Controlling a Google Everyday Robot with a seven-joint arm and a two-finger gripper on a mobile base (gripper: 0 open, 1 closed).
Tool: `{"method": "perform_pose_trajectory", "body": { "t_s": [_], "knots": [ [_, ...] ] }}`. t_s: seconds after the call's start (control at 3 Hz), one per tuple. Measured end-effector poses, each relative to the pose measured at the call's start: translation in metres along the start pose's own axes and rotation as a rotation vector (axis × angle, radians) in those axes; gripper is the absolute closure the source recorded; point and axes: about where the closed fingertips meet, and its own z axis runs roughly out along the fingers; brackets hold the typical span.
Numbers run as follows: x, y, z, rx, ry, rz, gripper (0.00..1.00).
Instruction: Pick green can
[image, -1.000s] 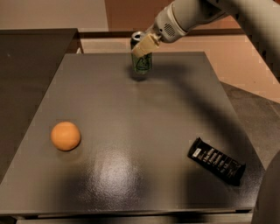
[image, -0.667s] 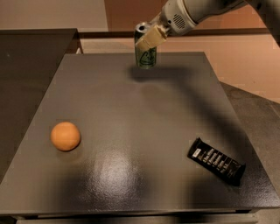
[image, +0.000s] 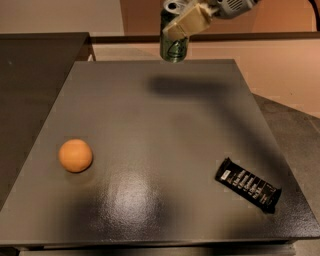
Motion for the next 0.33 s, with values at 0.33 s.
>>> {"method": "perform_pose_trajectory", "body": {
  "t_s": [0.33],
  "knots": [
    [0.0, 0.0, 0.0001, 0.0, 0.0, 0.0, 1.0]
  ]
}}
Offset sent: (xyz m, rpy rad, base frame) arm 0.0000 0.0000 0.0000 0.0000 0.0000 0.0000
